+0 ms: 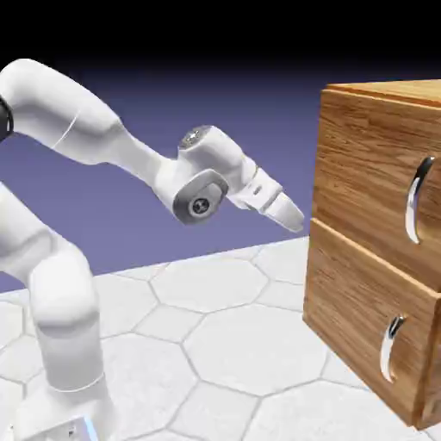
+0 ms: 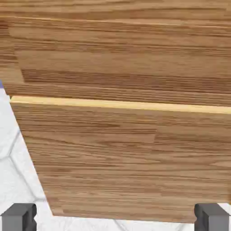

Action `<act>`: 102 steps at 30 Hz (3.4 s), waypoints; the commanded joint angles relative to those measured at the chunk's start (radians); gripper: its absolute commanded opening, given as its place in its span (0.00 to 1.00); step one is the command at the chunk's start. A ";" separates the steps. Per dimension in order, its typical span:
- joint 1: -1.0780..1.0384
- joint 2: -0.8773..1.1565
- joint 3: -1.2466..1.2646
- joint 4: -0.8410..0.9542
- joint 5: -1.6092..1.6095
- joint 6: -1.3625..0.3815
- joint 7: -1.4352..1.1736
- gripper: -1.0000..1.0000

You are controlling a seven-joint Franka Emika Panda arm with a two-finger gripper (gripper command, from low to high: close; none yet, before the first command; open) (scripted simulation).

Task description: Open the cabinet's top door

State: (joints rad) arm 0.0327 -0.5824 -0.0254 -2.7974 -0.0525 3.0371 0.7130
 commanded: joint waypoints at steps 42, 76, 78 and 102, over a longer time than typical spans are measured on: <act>0.722 -0.432 -0.884 0.439 -1.827 0.004 -0.977 0.50; 1.093 -0.630 -1.298 0.606 -2.719 -0.165 -1.434 0.00; 1.032 -0.624 -1.264 0.534 -2.716 -0.224 -1.411 0.00; 0.345 -0.399 -0.667 0.048 -2.483 -0.539 -1.034 0.00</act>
State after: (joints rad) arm 0.3781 -0.9812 -0.6922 -2.7491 -2.5350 2.4969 -0.3213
